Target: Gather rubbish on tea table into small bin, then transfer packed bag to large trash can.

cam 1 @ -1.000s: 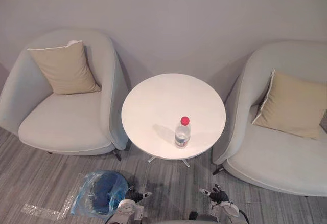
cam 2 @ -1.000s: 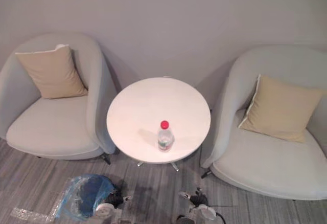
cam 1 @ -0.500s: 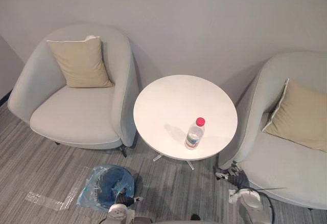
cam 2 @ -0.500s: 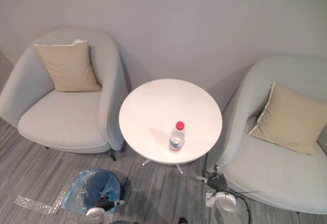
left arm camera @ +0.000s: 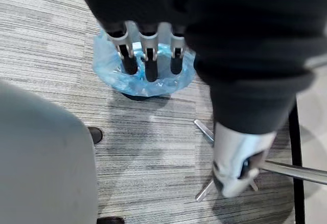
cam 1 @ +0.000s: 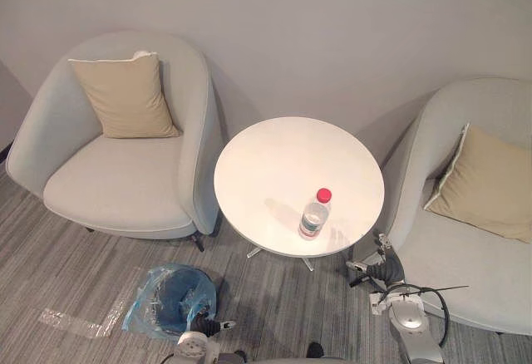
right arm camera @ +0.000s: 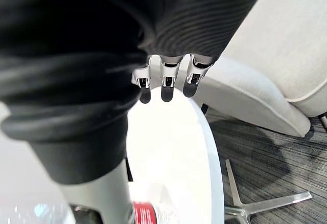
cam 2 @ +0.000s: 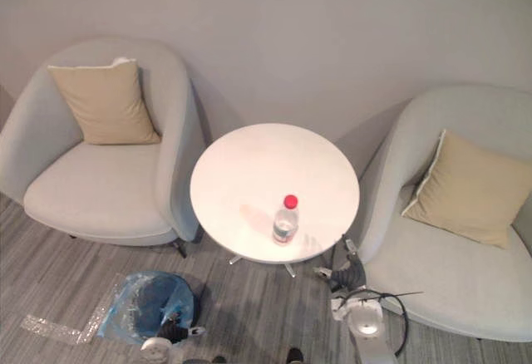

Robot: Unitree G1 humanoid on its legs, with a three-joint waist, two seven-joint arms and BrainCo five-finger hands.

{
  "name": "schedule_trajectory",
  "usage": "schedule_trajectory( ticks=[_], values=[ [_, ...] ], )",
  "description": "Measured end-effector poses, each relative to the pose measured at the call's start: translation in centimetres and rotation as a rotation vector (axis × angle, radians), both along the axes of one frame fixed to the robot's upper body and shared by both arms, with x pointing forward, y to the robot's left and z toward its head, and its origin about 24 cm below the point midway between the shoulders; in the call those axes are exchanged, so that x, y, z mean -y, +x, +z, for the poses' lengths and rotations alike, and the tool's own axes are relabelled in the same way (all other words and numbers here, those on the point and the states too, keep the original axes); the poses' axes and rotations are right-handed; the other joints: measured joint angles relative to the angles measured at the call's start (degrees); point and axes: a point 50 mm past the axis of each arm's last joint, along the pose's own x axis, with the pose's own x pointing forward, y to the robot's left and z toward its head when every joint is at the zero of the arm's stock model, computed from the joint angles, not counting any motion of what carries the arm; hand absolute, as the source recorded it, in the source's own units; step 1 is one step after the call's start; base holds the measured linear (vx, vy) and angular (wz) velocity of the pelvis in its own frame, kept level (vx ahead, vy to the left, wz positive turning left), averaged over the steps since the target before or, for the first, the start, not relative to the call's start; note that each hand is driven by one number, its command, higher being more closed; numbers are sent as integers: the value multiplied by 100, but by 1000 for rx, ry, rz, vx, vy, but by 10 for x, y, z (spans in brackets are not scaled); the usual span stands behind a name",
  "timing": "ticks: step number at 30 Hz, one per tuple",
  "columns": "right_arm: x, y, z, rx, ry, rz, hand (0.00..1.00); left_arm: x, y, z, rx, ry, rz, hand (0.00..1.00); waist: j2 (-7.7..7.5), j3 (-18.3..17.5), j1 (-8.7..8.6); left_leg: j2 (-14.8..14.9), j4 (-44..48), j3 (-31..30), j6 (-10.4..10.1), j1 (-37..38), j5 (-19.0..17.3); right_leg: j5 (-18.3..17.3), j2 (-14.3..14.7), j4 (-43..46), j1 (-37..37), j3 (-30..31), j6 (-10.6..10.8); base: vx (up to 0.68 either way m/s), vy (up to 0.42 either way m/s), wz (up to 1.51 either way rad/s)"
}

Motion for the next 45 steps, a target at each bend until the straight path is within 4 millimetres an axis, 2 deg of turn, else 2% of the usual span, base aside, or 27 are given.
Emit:
schedule_trajectory(
  ticks=[9, 14, 21, 31, 32, 40, 45],
  values=[
    [-11, 21, 13, 65, 2, 47, 0, 1, 1, 1, 11, -3, 2, 0, 35, 42, 54, -40, -95, -276, -18, -111, 143, -4, -34, -2, -13, -268, -1, -33, -12, 17],
    [-15, 36, 21, 105, 25, 42, 0, 2, 8, 4, 44, -9, 4, 0, 64, 201, 128, -61, -189, -419, -35, -194, 256, -5, -57, 15, -70, -399, 0, -43, -7, 14],
    [-14, 46, 20, 100, 41, 13, 0, 3, 9, 5, 58, -13, 5, 0, 100, 223, 147, -79, -170, -510, -38, -367, 272, -6, -69, 47, -211, -464, 1, -1, 6, 7],
    [-17, 74, 40, 181, 99, -21, 0, 5, 15, 8, 90, -30, 21, 0, 205, 431, 196, -81, -130, -595, -39, -487, 276, -127, -87, 235, -349, -547, -21, -8, 3, 4],
    [-18, 77, 41, 182, 106, -21, 100, 6, 16, 8, 93, -32, 20, 0, 217, 440, 218, -75, -130, -592, -39, -500, 276, -139, -88, 271, -383, -544, -23, 0, 0, 0],
    [-22, 100, 47, 162, 138, 9, 100, 9, 20, 11, 114, -49, 27, 0, 290, 498, 404, -86, -74, -668, -39, -584, 275, -139, -96, 297, -408, -587, -24, -5, 7, 4],
    [-29, 104, 47, 142, 127, 65, 100, 12, 22, 11, 120, -57, 27, 0, 369, 547, 435, -90, -61, -700, -40, -594, 276, -140, -98, 307, -400, -612, -24, -17, 6, 3]
  ],
)
